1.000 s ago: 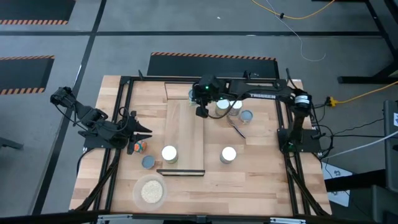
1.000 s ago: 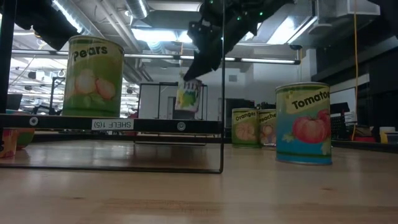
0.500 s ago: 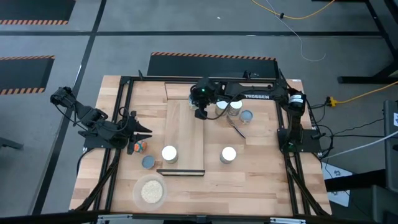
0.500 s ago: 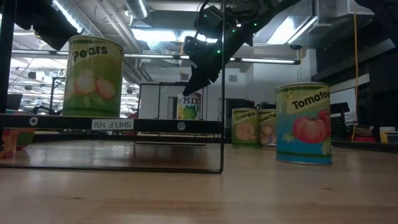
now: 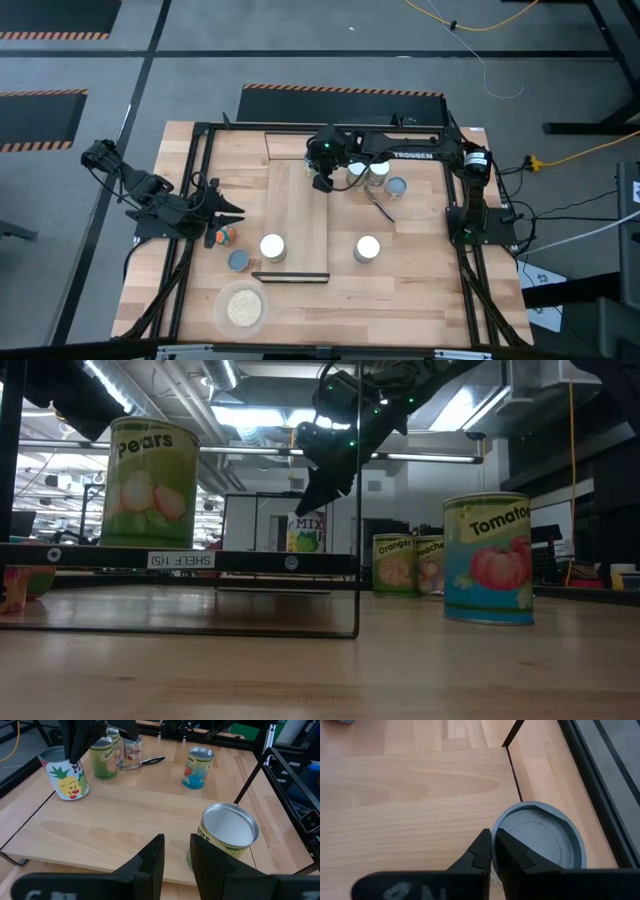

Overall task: Pick and place cans onto a shelf
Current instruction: Put the canned mixed fruits on the shelf, then put the large canned oranges on the shelf

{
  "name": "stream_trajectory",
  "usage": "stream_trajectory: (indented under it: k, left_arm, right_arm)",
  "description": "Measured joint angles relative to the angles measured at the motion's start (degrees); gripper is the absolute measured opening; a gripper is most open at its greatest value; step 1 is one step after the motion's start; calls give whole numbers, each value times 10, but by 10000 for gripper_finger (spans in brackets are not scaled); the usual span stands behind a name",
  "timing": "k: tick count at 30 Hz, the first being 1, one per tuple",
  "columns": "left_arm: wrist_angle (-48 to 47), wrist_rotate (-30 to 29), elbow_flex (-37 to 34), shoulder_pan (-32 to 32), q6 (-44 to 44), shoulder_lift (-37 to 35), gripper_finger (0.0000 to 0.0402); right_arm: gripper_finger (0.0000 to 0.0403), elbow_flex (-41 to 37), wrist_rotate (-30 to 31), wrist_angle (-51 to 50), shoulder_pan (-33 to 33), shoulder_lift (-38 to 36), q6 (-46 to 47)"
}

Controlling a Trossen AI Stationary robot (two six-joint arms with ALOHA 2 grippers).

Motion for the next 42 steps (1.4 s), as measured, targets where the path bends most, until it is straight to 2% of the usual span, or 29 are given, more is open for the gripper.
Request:
stream_trajectory:
  k: [15, 25, 32, 38, 42]
  left_arm:
    - [0, 0, 0, 0, 0, 0, 85]
    - [0, 0, 0, 0, 0, 0, 85]
    - [0, 0, 0, 0, 0, 0, 85]
    - [0, 0, 0, 0, 0, 0, 85]
    - [-2, 0, 0, 0, 0, 0, 85]
  right_arm:
    - [28, 0, 0, 0, 0, 0, -6]
    - [99, 0, 0, 0, 0, 0, -15]
    - [110, 0, 1, 1, 0, -1, -16]
    - [110, -1, 2, -20, 7, -52, -32]
    - [110, -1, 1, -84, 18, -107, -31]
